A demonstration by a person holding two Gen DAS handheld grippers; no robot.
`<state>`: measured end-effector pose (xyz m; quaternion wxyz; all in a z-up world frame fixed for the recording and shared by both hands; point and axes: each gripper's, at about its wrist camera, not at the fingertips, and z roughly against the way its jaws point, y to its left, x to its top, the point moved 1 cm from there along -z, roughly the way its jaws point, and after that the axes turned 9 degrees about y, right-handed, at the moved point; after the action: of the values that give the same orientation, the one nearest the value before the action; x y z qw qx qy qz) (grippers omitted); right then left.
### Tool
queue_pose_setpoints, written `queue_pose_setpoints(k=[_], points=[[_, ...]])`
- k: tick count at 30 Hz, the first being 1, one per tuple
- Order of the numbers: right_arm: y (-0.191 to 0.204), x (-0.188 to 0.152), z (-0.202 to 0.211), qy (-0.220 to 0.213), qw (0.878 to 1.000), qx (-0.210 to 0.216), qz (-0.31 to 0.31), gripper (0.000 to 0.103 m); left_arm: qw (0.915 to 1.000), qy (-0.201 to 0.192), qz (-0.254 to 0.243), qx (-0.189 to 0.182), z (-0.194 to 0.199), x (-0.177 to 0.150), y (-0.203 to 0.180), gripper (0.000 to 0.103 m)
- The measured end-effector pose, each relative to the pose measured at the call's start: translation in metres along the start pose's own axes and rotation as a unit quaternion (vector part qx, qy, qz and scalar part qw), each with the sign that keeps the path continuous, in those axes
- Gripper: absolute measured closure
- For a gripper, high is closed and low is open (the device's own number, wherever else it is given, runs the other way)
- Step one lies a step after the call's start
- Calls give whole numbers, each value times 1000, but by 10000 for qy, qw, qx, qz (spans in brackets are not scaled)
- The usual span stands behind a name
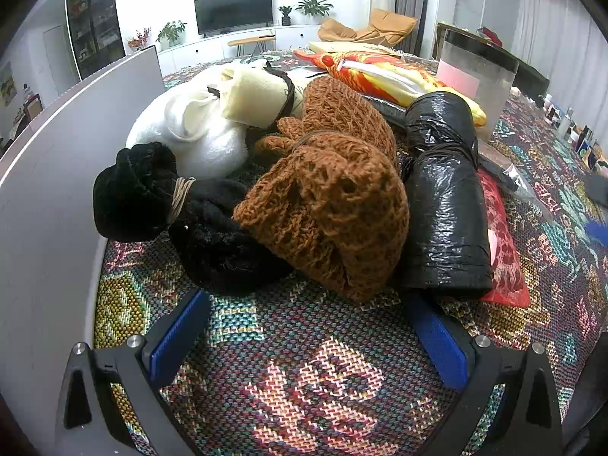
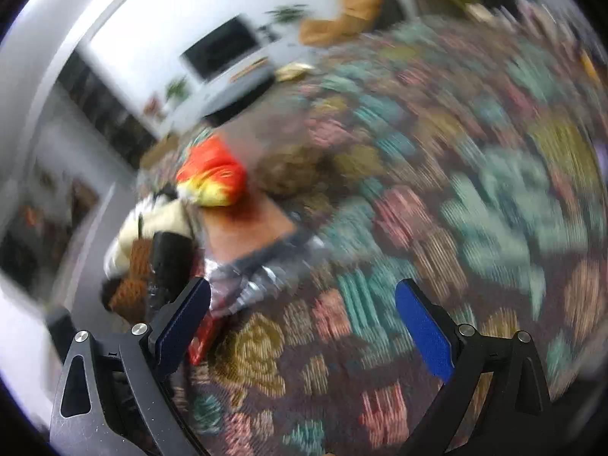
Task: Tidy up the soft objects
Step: 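Move the left tool down toward the brown knitted piece in the pile, then grasp the brown knitted piece with the left tool while the right tool grasps the black plastic-wrapped roll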
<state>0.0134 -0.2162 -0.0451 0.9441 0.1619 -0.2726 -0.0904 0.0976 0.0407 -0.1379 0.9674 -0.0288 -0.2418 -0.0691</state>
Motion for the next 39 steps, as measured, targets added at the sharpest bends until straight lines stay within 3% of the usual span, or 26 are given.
queue_pose_setpoints(k=[2, 5, 9, 12, 16, 27, 39], points=[[21, 14, -12, 14, 9977, -311, 596, 4, 10000, -1, 0, 2, 0, 0, 0, 0], [34, 33, -39, 201, 9954, -323, 877, 4, 10000, -4, 3, -3, 0, 0, 0, 0], [21, 29, -66, 202, 9960, -436, 755, 4, 10000, -8, 4, -7, 0, 1, 0, 0], [1, 25, -65, 318, 9992, -57, 232, 4, 10000, -10, 7, -8, -1, 2, 0, 0], [-7, 28, -66, 265, 9993, -230, 91, 4, 10000, -18, 10, -8, 0, 0, 0, 0], [-19, 28, -62, 300, 9995, -14, -44, 4, 10000, -24, 10, -15, 0, 0, 0, 0], [-13, 23, -62, 247, 9997, -72, 49, 3, 10000, -37, 14, -24, 0, 0, 0, 0]])
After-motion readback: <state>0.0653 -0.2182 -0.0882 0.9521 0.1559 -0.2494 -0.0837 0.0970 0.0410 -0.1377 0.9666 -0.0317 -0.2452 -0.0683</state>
